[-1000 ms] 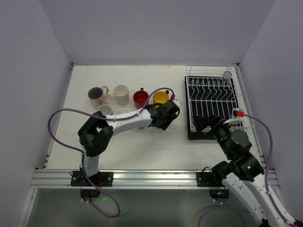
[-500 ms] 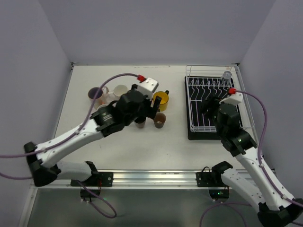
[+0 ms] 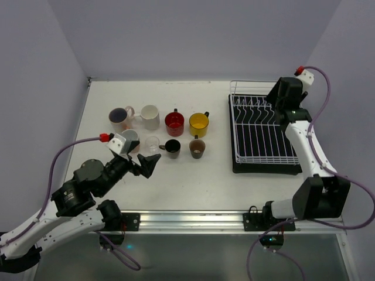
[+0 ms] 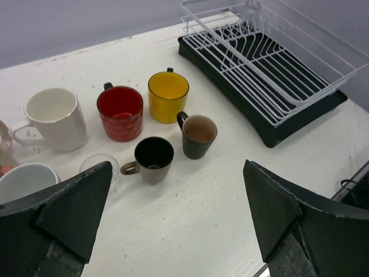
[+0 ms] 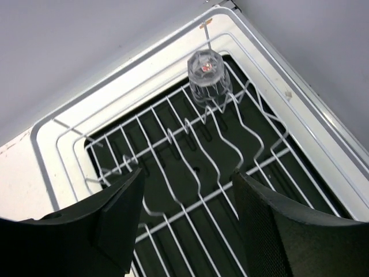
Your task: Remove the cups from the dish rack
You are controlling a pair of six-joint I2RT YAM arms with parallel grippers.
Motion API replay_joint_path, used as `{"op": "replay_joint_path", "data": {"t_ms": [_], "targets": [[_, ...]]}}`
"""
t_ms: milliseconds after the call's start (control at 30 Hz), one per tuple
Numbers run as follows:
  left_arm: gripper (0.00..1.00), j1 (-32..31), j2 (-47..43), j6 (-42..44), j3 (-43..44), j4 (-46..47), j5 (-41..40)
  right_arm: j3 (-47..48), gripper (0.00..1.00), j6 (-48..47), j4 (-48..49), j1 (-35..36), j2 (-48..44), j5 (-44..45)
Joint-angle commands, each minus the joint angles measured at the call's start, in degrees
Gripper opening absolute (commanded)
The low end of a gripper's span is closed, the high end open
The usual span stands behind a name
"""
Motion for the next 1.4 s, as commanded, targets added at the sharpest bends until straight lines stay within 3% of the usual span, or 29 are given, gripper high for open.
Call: {"op": "replay_joint_path", "data": {"t_ms": [0,233,633,933,1367], "targets": [[1.0,-0.37,-4.22,0.86,-3.59,0.68,0.54,5.77,0.65,-2.27,2.82,-2.08,7.43,-2.76],[1.0,-0.37,-6.68,0.52,-4.92,0.86,0.37,15.17,0.67,-7.28,5.46,-7.1,21.33,-10.49],[1.0,-0.37,-5.02,1.22,-5.71,2.88,0.02,33.02,0.7,-13.7,-0.51,-8.06,37.94,-7.51],[1.0,-0.37,-4.67,1.57,-5.97,3.32,-2.27,34.96,0.7,-15.1,-1.31,-8.94,41.55,-1.27],[1.0,0.59,-3.08,1.83,-6.06,3.76,-3.15,39.62,0.6,-15.72,-1.93,-9.03,46.47,-4.08]]}}
